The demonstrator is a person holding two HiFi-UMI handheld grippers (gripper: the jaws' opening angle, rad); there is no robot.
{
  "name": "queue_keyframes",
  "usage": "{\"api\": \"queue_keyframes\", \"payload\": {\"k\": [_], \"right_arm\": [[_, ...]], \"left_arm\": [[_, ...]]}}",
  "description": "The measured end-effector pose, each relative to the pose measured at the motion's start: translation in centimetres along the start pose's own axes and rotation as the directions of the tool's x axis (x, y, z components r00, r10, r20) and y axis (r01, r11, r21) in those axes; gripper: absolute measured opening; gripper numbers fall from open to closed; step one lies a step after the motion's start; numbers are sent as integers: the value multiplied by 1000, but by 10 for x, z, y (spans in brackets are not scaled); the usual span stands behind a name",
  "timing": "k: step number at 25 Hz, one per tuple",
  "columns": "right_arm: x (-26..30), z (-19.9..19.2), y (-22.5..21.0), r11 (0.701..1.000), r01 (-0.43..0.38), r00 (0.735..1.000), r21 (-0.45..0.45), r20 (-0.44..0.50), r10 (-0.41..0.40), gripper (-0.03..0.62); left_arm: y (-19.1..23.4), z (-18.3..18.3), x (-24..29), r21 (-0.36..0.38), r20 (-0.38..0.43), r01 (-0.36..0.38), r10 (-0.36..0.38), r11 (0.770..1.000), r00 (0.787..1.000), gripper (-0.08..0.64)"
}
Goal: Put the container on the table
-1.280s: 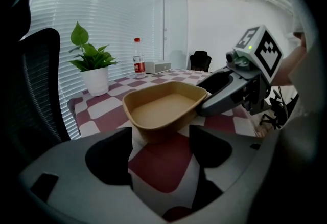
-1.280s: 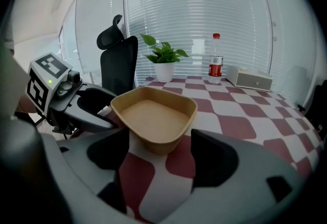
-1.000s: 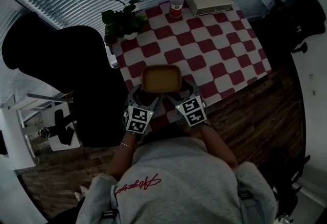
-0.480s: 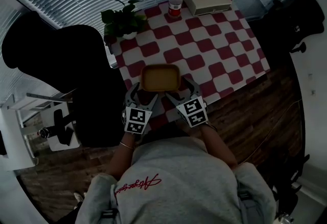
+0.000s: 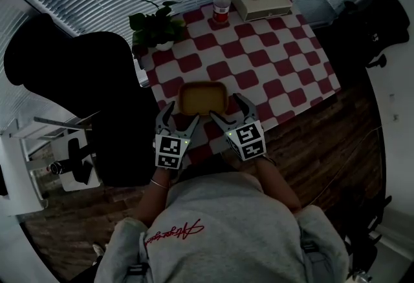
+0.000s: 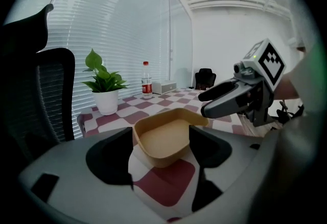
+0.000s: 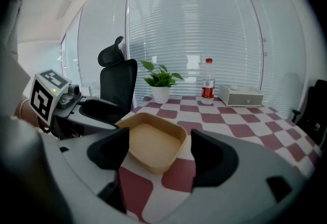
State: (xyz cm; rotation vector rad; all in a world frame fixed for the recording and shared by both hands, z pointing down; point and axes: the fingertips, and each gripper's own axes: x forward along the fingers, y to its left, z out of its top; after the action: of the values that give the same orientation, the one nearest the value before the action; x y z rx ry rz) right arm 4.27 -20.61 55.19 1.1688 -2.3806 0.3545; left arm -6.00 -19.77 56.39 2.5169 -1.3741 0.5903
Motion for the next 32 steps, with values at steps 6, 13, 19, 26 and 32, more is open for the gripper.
{"api": "queue_keyframes", "payload": {"k": [6,13,19,26,32], "right_arm": [[-5,19,-1,1000,3,999,5,46,-3,362],[-10,36,-1,1000,-2,996,14,91,0,362],[-16,56,-2,1000,8,991,9,136,-9,362],[-23,72,-1,1000,14,985,-2,172,-13,362],[-28,82,-2,1000,27,981,-1,194,-26,362]], "left_arm": [[3,17,-3,-6,41,-11,11,1000,999,337],[5,31,-8,-13,70,-22,23,1000,997,337],[4,48,-11,-12,101,-15,16,1000,995,337],[6,68,-17,-3,140,-26,26,1000,990,337],[6,82,-23,-6,165,-31,32,999,986,337]]}}
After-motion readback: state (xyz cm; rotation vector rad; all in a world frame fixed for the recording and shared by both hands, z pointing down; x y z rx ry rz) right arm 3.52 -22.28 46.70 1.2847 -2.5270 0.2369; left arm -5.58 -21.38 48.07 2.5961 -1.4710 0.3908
